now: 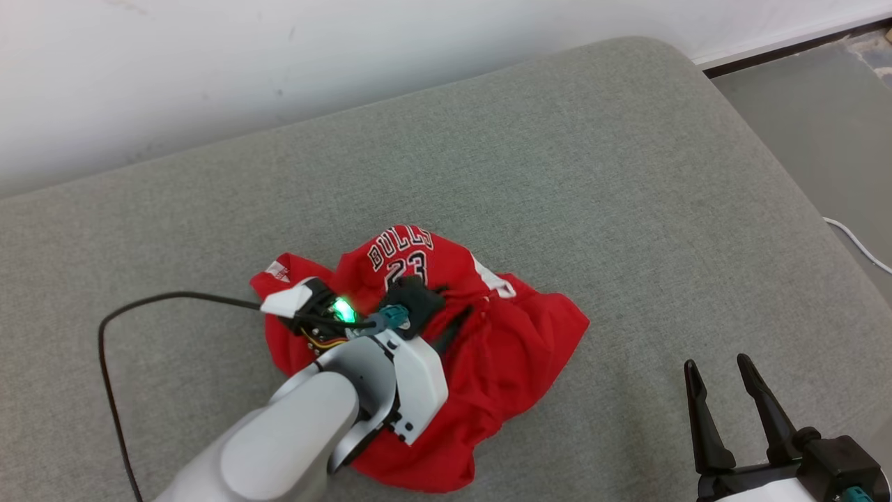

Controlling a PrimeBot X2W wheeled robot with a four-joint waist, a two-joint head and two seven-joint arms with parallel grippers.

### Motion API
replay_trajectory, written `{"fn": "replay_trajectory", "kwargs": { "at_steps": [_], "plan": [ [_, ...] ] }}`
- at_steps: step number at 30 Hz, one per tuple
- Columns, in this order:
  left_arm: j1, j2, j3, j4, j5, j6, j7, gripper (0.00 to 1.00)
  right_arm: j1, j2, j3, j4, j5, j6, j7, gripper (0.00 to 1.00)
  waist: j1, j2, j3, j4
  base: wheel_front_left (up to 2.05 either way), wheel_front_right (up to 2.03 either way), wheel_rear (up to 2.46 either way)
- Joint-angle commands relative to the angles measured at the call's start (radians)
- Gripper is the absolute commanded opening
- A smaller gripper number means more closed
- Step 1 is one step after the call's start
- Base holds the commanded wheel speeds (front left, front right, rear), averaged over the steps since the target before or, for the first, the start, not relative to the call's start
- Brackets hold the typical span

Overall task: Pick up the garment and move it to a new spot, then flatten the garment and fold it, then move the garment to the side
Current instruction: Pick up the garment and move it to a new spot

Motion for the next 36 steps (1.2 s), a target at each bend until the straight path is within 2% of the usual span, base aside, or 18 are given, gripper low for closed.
{"fn": "replay_trajectory", "kwargs": {
  "at_steps": [1, 7, 14, 20, 24, 27, 29, 30, 32, 36],
  "plan": [
    [-0.006, 0.001, 0.002, 0.011, 0.000, 0.002, -0.008, 0.00, -0.005, 0.000, 0.000, -0.003, 0.008, -0.002, 0.000, 1.00, 0.0000, -0.0001, -0.001, 0.000, 0.00, 0.00, 0.00],
    [-0.016, -0.024, 0.046, 0.015, -0.052, 0.005, -0.063, 0.00, 0.012, 0.000, -0.012, 0.004, -0.002, -0.002, 0.000, 1.00, 0.0000, -0.0001, -0.020, 0.023, 0.00, 0.00, 0.00],
    [-0.026, 0.001, 0.155, -0.163, -0.136, 0.034, -0.086, 0.00, 0.041, 0.000, -0.029, 0.013, -0.022, -0.002, 0.000, 1.00, 0.0000, -0.0001, -0.073, 0.095, 0.00, 0.00, 0.00],
    [-0.046, 0.088, 0.260, -0.367, -0.179, 0.080, -0.049, 0.00, 0.066, -0.001, -0.041, 0.011, -0.042, -0.002, 0.000, 1.00, 0.0000, -0.0001, -0.120, 0.190, 0.00, 0.00, 0.00],
    [-0.057, 0.177, 0.338, -0.439, -0.186, 0.120, -0.011, 0.00, 0.074, -0.010, -0.044, 0.011, -0.045, -0.002, 0.000, 1.00, 0.0000, -0.0001, -0.143, 0.258, 0.00, 0.00, 0.00],
    [-0.036, 0.219, 0.412, -0.459, -0.244, 0.140, 0.012, 0.00, 0.079, -0.015, -0.041, 0.010, -0.045, -0.002, 0.000, 1.00, 0.0000, -0.0001, -0.151, 0.306, 0.00, 0.00, 0.00],
    [-0.035, 0.273, 0.457, -0.453, -0.253, 0.148, 0.022, 0.00, 0.081, -0.018, -0.041, 0.010, -0.045, -0.002, 0.000, 1.00, 0.0000, -0.0001, -0.148, 0.338, 0.00, 0.00, 0.00],
    [-0.029, 0.276, 0.478, -0.449, -0.282, 0.149, 0.028, 0.00, 0.083, -0.018, -0.039, 0.009, -0.047, -0.002, 0.000, 1.00, 0.0000, -0.0001, -0.147, 0.354, 0.00, 0.00, 0.00],
    [-0.039, 0.325, 0.509, -0.431, -0.279, 0.143, 0.035, 0.00, 0.085, -0.024, -0.041, 0.011, -0.046, -0.002, 0.000, 1.00, 0.0000, -0.0001, -0.139, 0.385, 0.00, 0.00, 0.00],
    [-0.066, 0.376, 0.553, -0.361, -0.299, 0.127, 0.036, 0.00, 0.073, -0.028, -0.038, 0.010, -0.046, -0.002, 0.000, 1.00, 0.0000, -0.0001, -0.117, 0.435, 0.00, 0.00, 0.00]
  ]
}}
